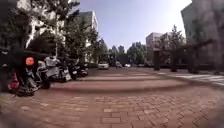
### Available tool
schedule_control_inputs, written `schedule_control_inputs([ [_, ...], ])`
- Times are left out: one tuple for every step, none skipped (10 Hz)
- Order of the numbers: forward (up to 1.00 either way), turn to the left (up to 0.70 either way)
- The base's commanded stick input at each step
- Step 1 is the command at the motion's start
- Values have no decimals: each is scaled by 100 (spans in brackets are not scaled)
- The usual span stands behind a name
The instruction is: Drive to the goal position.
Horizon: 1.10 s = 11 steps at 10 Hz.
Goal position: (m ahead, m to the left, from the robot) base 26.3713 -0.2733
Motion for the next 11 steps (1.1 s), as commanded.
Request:
schedule_control_inputs([
  [70,0],
  [70,0],
  [70,0],
  [70,0],
  [70,0],
  [70,0],
  [70,0],
  [70,0],
  [70,0],
  [70,0],
  [70,0],
])
